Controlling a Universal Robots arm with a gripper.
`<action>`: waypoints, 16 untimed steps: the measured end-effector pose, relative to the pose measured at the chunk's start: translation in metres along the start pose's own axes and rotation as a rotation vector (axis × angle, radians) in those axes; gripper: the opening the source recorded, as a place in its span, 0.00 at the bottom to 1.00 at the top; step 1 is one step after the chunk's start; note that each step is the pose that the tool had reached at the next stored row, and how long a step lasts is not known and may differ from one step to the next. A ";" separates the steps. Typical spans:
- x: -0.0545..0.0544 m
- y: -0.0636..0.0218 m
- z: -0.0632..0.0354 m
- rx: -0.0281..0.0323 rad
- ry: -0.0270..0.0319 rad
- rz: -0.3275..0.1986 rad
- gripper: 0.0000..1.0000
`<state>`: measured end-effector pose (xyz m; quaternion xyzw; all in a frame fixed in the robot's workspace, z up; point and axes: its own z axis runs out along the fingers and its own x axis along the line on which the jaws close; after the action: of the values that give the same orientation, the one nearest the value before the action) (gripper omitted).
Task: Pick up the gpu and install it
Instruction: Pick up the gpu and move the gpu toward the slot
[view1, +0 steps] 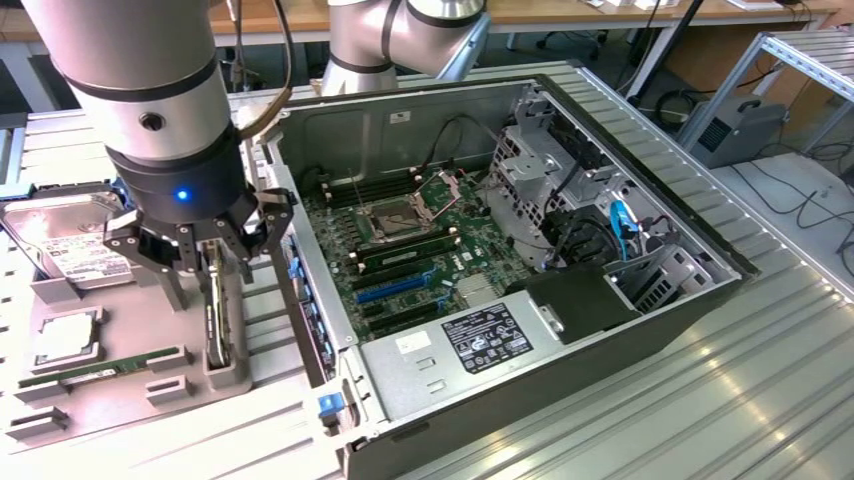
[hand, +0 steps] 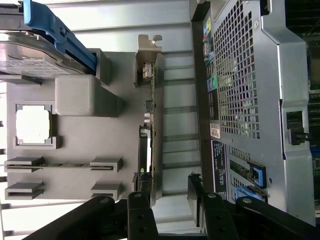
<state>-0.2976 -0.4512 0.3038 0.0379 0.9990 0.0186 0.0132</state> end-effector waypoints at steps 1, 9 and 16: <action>0.000 0.0000 0.0002 0.0001 0.0000 0.000 0.42; 0.000 -0.0001 0.0023 0.0010 0.0000 0.000 0.42; 0.000 -0.0002 0.0038 0.0016 -0.0001 0.000 0.42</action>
<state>-0.2976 -0.4512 0.2999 0.0378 0.9990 0.0178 0.0132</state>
